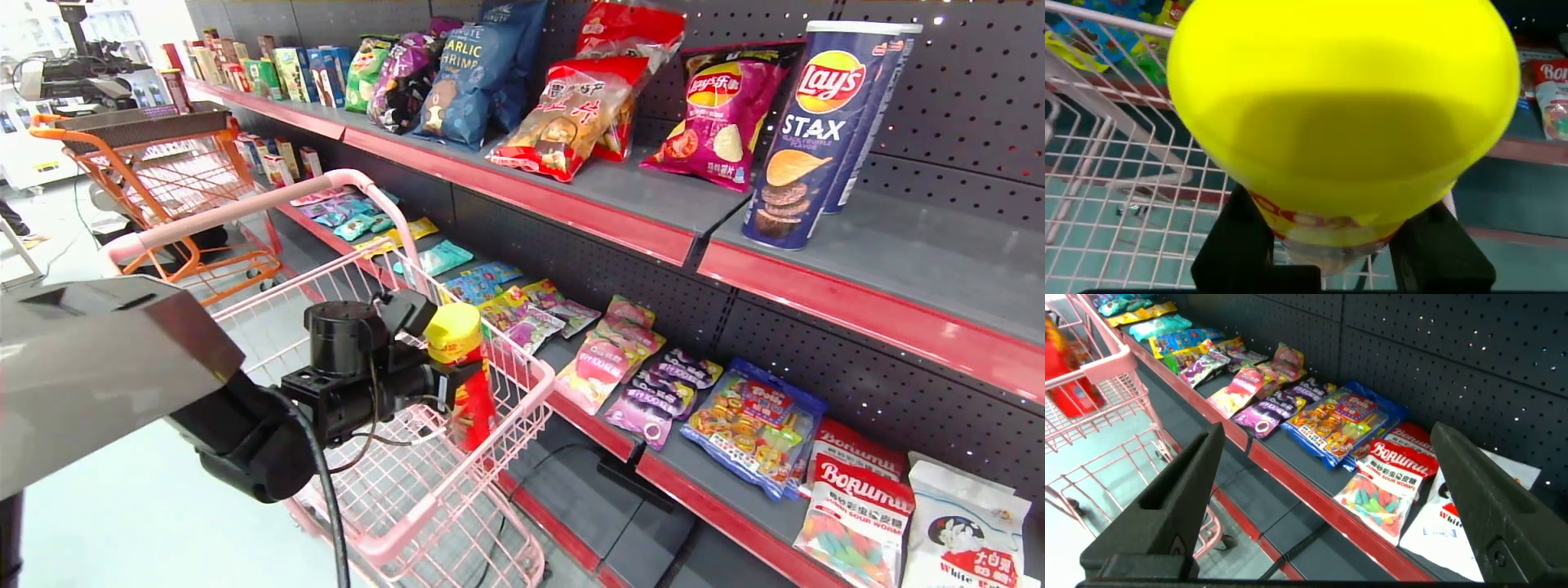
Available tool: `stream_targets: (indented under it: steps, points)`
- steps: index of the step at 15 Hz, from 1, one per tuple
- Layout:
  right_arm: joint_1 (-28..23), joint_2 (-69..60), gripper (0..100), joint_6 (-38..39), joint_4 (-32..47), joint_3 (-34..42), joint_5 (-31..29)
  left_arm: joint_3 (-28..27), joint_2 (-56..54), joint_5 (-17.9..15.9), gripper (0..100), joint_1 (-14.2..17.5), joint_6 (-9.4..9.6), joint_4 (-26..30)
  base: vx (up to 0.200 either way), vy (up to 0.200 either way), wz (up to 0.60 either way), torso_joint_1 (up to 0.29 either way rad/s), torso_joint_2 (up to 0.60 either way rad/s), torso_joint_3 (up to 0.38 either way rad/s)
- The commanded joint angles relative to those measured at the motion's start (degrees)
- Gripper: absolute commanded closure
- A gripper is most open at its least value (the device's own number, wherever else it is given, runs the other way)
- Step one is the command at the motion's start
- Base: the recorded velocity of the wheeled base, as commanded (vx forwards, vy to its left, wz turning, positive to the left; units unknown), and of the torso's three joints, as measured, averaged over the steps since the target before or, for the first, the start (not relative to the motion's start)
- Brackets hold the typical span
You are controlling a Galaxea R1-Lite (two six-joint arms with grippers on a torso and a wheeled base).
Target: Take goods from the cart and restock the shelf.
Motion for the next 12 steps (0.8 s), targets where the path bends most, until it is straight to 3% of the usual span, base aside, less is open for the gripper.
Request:
stream_targets:
  steps: [1,2,4,5,9,12]
  points:
    - [0.0,0.0,0,0.0,0.0,0.0,0.0,5.4,-14.4,2.6,100,4.3,0.0,1.9,0.0,0.0,0.0,0.0,0.0,0.0]
    - [0.0,0.0,0,0.0,0.0,0.0,0.0,6.7,-20.3,4.3,100,6.2,0.0,4.7,0.0,0.0,0.0,0.0,0.0,0.0]
    - [0.0,0.0,0,0.0,0.0,0.0,0.0,8.0,-29.1,4.6,100,8.4,0.0,11.5,0.0,0.0,0.0,0.0,0.0,0.0]
    - [-0.1,0.0,0,0.0,0.0,0.0,0.0,8.2,-40.7,4.5,100,9.3,0.0,21.9,0.0,0.0,0.0,0.0,0.0,0.0]
    - [-0.1,0.0,0,0.1,0.0,0.0,-0.1,8.7,-63.3,5.6,100,9.3,0.17,38.7,0.0,0.0,0.0,0.0,0.0,0.0]
    - [-0.1,0.0,0,0.1,0.0,0.0,-0.1,8.7,-78.3,10.6,100,9.3,0.17,50.4,0.0,0.0,0.0,0.063,-0.2,-0.133]
